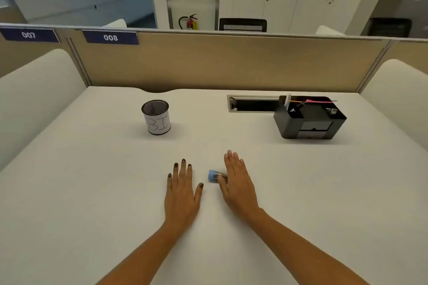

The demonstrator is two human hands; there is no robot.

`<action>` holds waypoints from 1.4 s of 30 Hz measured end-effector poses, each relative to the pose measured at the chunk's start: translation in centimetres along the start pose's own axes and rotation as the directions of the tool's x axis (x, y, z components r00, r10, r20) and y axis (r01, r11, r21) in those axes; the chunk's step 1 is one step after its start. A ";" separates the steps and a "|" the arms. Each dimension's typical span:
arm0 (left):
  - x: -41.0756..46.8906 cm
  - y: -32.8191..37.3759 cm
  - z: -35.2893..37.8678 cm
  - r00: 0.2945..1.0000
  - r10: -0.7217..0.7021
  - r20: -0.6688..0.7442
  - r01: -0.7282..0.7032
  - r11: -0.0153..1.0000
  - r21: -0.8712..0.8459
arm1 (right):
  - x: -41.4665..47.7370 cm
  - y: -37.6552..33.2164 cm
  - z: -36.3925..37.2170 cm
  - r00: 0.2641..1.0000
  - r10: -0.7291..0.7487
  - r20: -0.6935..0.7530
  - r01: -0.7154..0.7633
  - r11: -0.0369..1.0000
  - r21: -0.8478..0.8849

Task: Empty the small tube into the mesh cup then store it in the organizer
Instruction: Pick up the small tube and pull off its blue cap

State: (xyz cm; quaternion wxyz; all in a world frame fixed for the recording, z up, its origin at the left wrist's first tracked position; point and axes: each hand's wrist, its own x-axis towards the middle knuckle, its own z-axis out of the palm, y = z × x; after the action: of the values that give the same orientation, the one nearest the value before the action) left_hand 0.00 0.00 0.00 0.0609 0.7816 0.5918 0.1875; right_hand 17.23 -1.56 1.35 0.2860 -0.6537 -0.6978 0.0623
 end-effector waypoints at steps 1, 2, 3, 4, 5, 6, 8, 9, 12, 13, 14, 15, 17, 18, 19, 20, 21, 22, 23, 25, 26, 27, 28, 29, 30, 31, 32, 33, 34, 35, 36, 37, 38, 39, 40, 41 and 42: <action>0.0 0.0 -0.1 1.000 -0.028 0.006 0.028 1.000 -0.012 | 0.0 0.0 0.0 1.000 0.005 -0.001 -0.005 1.000 0.006; -0.3 0.0 0.0 0.999 -0.048 0.022 0.048 0.999 -0.003 | -0.3 0.1 0.2 1.000 0.018 0.020 -0.018 1.000 -0.005; -0.3 0.0 0.0 0.998 -0.051 0.024 0.051 0.999 0.013 | -0.4 0.1 0.3 0.999 0.034 0.032 -0.034 0.999 -0.011; -0.5 0.1 0.0 0.997 -0.064 0.038 0.062 0.997 0.036 | -0.8 -0.1 0.1 0.997 0.051 0.066 -0.050 0.999 -0.016; -0.4 0.2 0.1 0.997 -0.063 0.033 0.062 0.997 0.047 | -1.0 -0.2 0.2 0.997 0.053 0.065 -0.052 0.999 -0.008; -0.4 0.2 0.1 0.997 -0.065 0.037 0.063 0.997 0.045 | -1.0 -0.4 0.1 0.995 0.066 0.079 -0.066 0.998 0.005; -0.4 0.2 0.1 0.996 -0.070 0.052 0.068 0.997 0.031 | -1.1 -1.0 -0.4 0.987 0.112 0.118 -0.118 0.992 0.041; -0.5 0.3 0.1 0.997 -0.069 0.046 0.067 0.997 0.030 | -1.1 -1.1 -0.5 0.980 0.136 0.144 -0.147 0.987 0.070; -0.7 0.7 -0.2 0.995 -0.085 0.059 0.086 0.996 -0.011 | -1.4 -1.4 -0.8 0.969 0.201 0.145 -0.223 0.963 0.153; -0.7 0.9 -0.5 0.992 -0.104 0.069 0.107 0.993 -0.043 | -1.6 -1.5 -0.9 0.963 0.231 0.138 -0.255 0.948 0.190; -0.6 1.2 -0.7 0.989 -0.126 0.083 0.134 0.985 -0.105 | -1.7 -1.7 -0.9 0.956 0.265 0.127 -0.289 0.929 0.230; -0.5 1.4 -0.9 0.983 -0.150 0.104 0.169 0.964 -0.207 | -1.8 -2.0 -1.1 0.946 0.302 0.120 -0.324 0.905 0.276; -0.5 2.3 -2.2 0.966 -0.196 0.166 0.254 0.836 -0.487 | -2.0 -2.9 -1.6 0.939 0.331 0.092 -0.341 0.865 0.368; -0.5 2.8 -2.9 0.954 -0.222 0.200 0.299 0.733 -0.611 | -2.1 -3.4 -1.9 0.944 0.324 0.067 -0.322 0.855 0.405; -0.5 3.3 -3.5 0.941 -0.245 0.235 0.339 0.629 -0.700 | -2.2 -4.0 -2.1 0.947 0.317 0.046 -0.304 0.843 0.444; -0.5 3.7 -4.2 0.927 -0.262 0.269 0.372 0.539 -0.756 | -2.3 -4.5 -2.4 0.949 0.315 0.034 -0.291 0.824 0.486; -0.4 4.1 -4.8 0.913 -0.268 0.307 0.401 0.458 -0.794 | -2.3 -5.1 -2.8 0.945 0.325 0.038 -0.295 0.795 0.529; -0.3 4.5 -5.3 0.899 -0.265 0.348 0.428 0.370 -0.825 | -2.4 -5.6 -3.1 0.939 0.340 0.055 -0.309 0.761 0.571; -0.2 4.8 -5.7 0.886 -0.254 0.389 0.451 0.268 -0.852 | -2.5 -6.2 -3.5 0.933 0.352 0.081 -0.326 0.723 0.610; 0.0 5.6 -6.4 0.866 -0.240 0.439 0.472 0.099 -0.876 | -2.7 -7.2 -4.2 0.920 0.362 0.149 -0.363 0.642 0.675; 0.0 5.9 -6.8 0.859 -0.238 0.453 0.477 0.047 -0.878 | -2.9 -7.8 -4.5 0.912 0.365 0.187 -0.384 0.599 0.702; -0.1 6.3 -7.2 0.855 -0.233 0.464 0.479 0.007 -0.878 | -3.0 -8.2 -4.6 0.901 0.373 0.220 -0.409 0.566 0.716; -0.2 6.7 -7.6 0.852 -0.219 0.475 0.482 -0.024 -0.876 | -3.1 -8.5 -4.7 0.891 0.385 0.240 -0.429 0.544 0.721; -0.3 7.0 -7.8 0.852 -0.204 0.482 0.484 -0.043 -0.874 | -3.1 -8.8 -4.8 0.881 0.402 0.249 -0.447 0.535 0.717; -0.4 7.3 -8.1 0.853 -0.194 0.485 0.484 -0.054 -0.873 | -3.1 -9.0 -5.0 0.873 0.416 0.254 -0.458 0.525 0.717; -0.5 7.4 -8.3 0.855 -0.189 0.483 0.481 -0.057 -0.875 | -3.1 -9.1 -5.1 0.868 0.425 0.256 -0.464 0.513 0.722; -0.6 7.6 -8.4 0.857 -0.191 0.478 0.477 -0.051 -0.877 | -3.0 -9.3 -5.3 0.865 0.429 0.259 -0.467 0.501 0.729; -0.6 7.7 -8.5 0.860 -0.199 0.469 0.471 -0.039 -0.881 | -2.9 -9.4 -5.6 0.865 0.431 0.258 -0.466 0.497 0.732; -0.6 7.7 -8.6 0.864 -0.208 0.458 0.463 -0.025 -0.886 | -2.8 -9.7 -5.9 0.868 0.428 0.252 -0.460 0.501 0.733; -0.6 7.8 -8.7 0.869 -0.210 0.448 0.455 -0.017 -0.891 | -2.8 -9.8 -6.1 0.874 0.422 0.242 -0.449 0.508 0.735; -0.5 7.9 -8.9 0.874 -0.210 0.437 0.445 -0.014 -0.896 | -2.8 -10.0 -6.3 0.882 0.411 0.229 -0.432 0.517 0.739; -0.4 8.1 -9.0 0.880 -0.212 0.425 0.432 -0.012 -0.902 | -2.8 -10.2 -6.5 0.893 0.395 0.216 -0.413 0.526 0.744; -0.3 8.3 -9.3 0.886 -0.213 0.411 0.419 -0.012 -0.908 | -2.8 -10.3 -6.7 0.903 0.377 0.205 -0.392 0.531 0.751; -0.2 8.4 -9.5 0.891 -0.216 0.400 0.407 -0.013 -0.913 | -2.8 -10.4 -6.8 0.912 0.361 0.195 -0.373 0.531 0.760; -0.1 8.5 -9.6 0.894 -0.219 0.392 0.398 -0.016 -0.917 | -2.8 -10.4 -6.9 0.918 0.347 0.190 -0.359 0.530 0.768; -0.1 8.5 -9.8 0.895 -0.221 0.386 0.392 -0.021 -0.920 | -2.8 -10.5 -7.0 0.923 0.335 0.190 -0.351 0.529 0.773; 0.0 8.5 -9.9 0.897 -0.223 0.382 0.387 -0.023 -0.922 | -2.8 -10.5 -7.1 0.927 0.323 0.192 -0.344 0.527 0.777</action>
State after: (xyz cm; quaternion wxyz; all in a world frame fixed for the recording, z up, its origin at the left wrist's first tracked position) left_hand 4.08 -3.75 11.84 0.6512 0.3842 0.4519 0.4734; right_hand 11.42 -7.74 11.17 0.5219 -0.5757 -0.4607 0.4289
